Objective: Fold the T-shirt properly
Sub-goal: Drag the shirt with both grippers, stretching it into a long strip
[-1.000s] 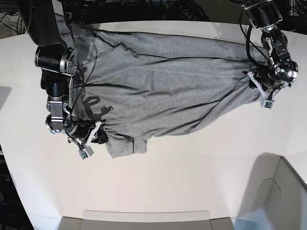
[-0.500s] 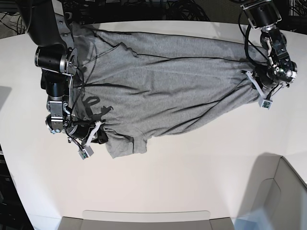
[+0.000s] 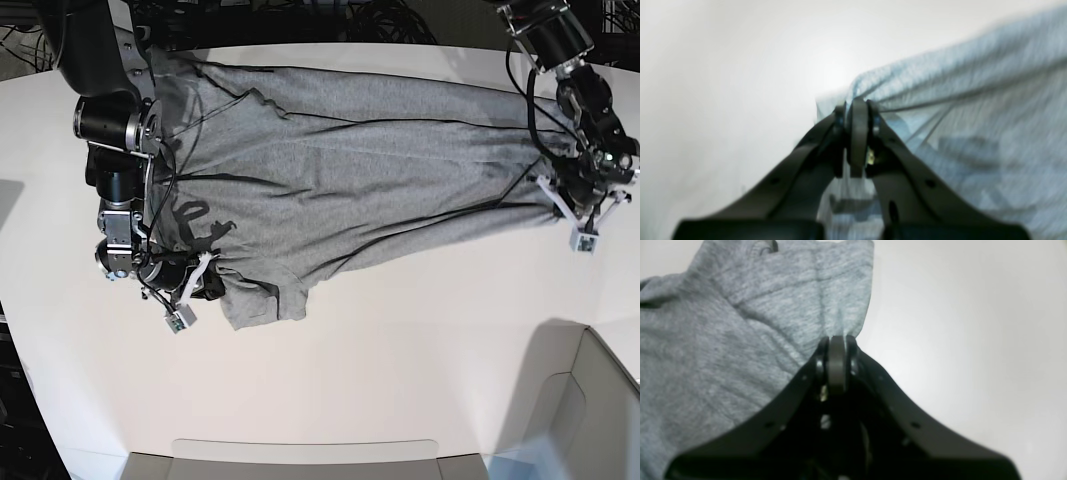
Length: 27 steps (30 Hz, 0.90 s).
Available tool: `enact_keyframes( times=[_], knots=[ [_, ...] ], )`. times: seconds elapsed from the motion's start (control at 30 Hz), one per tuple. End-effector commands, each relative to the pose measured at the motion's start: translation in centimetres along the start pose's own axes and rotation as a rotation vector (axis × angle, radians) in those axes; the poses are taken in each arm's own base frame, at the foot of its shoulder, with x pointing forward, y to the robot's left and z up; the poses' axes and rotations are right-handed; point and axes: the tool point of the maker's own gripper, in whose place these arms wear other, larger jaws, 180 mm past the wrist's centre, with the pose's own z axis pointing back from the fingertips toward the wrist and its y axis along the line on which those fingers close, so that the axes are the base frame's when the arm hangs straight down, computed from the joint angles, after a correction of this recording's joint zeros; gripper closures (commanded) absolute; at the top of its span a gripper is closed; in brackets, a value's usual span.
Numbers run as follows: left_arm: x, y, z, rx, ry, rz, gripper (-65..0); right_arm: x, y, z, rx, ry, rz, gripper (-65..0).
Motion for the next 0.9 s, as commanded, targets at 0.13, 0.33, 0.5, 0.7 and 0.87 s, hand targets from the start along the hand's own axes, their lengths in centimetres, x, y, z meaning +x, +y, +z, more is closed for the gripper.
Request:
enact_keyframes(
  times=[0.13,0.33,0.5,0.7,0.87],
  knots=[
    [3.4,1.1,0.8,0.027,-0.089,-0.003,0.0,0.0,-0.9,0.7,-0.039,0.094,0.108,0.0],
    [5.2,1.5,1.1,0.033,-0.133,0.002,0.0,4.0,-1.2,1.4,-0.072,-0.009,0.146,0.0],
    [6.7,1.9,1.4,0.042,-0.165,0.003,0.0,7.4,-1.1,3.1,-0.098,-0.147,0.147,0.0],
    [7.1,2.4,0.8,0.036,-0.157,0.020,0.0,8.6,0.4,4.4,-0.124,-0.218,0.210,0.0],
    [6.5,4.1,-0.2,0.036,-0.112,0.041,0.0,8.2,2.1,5.7,-0.143,-0.253,0.255,0.0]
  ],
)
